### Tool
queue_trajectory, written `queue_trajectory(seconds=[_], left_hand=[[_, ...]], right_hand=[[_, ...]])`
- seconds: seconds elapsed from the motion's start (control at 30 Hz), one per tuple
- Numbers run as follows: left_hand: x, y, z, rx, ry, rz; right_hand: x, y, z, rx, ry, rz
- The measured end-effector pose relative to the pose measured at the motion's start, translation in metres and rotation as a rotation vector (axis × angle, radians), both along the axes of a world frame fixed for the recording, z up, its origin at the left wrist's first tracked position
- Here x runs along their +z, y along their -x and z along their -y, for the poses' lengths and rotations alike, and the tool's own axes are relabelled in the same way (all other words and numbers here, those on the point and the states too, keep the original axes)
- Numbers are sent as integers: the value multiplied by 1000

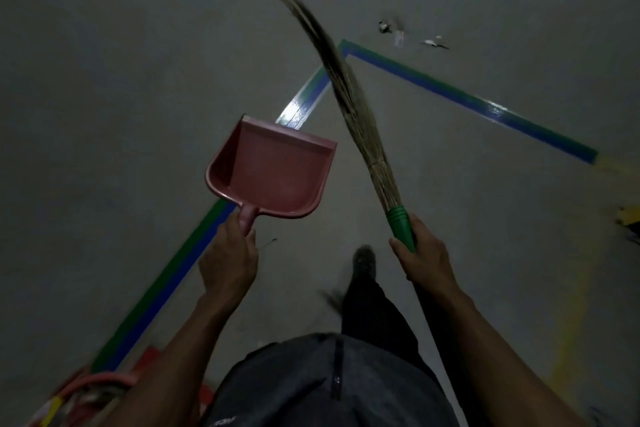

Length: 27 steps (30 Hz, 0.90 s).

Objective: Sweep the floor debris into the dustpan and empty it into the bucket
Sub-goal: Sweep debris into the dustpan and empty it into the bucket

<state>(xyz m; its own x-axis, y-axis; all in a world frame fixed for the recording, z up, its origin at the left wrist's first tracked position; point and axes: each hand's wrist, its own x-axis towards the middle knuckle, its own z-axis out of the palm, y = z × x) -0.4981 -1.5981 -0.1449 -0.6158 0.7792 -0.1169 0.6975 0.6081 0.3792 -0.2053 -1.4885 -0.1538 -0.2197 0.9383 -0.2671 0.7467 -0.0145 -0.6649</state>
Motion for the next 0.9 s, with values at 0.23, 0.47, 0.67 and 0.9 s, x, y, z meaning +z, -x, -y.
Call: queue_trajectory(seconds=[0.23,0.47,0.67,0.9], left_hand=[[17,-44,-172,-70,24,-9],[27,-61,-336,-97,44,-23],[1,-52,-477,-157,36,-8],[-4,-29,-654,-213,61,36]], right_hand=[[10,-40,-166,-20,48,9],[28,-64,-312,-120,89,24],[10,-65,-438,-182,107,42],[13,-45,-597,-241,128,83]])
